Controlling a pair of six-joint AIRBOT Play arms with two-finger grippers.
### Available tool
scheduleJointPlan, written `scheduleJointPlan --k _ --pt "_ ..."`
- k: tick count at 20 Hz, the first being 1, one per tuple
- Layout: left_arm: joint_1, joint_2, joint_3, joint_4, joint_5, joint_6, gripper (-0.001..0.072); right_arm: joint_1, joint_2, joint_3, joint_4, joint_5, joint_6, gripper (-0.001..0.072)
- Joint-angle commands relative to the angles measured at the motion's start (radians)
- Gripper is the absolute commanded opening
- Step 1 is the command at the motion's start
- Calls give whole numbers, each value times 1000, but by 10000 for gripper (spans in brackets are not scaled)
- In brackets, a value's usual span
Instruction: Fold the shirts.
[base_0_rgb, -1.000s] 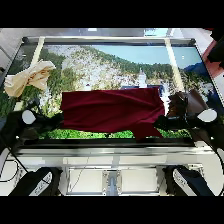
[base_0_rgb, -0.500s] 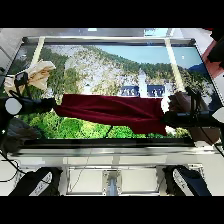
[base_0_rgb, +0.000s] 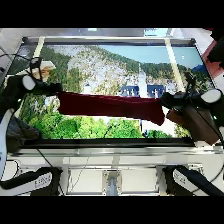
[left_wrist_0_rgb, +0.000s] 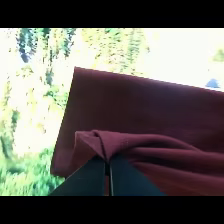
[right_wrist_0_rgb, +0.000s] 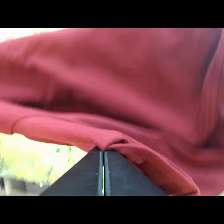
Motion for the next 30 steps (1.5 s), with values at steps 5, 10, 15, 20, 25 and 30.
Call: scheduleJointPlan --k 5,10,15,20,25,30 --pt "-82 -223 34 45 120 -26 10 80 -352 48 -3 -286 -34 26" --pt "-81 -233 53 120 166 -109 45 75 -381 68 -10 -323 -45 29" --pt "-71 -196 217 199 45 -109 528 35 -290 246 -100 -163 -105 381" --pt "-66 -106 325 195 58 -130 527 -48 -267 257 -200 -55 -37 455" --pt "-66 -58 327 178 69 -138 545 -90 -428 200 -137 48 -79 665" --pt "-67 -58 327 100 69 -130 544 -92 -529 200 -110 73 -125 688"
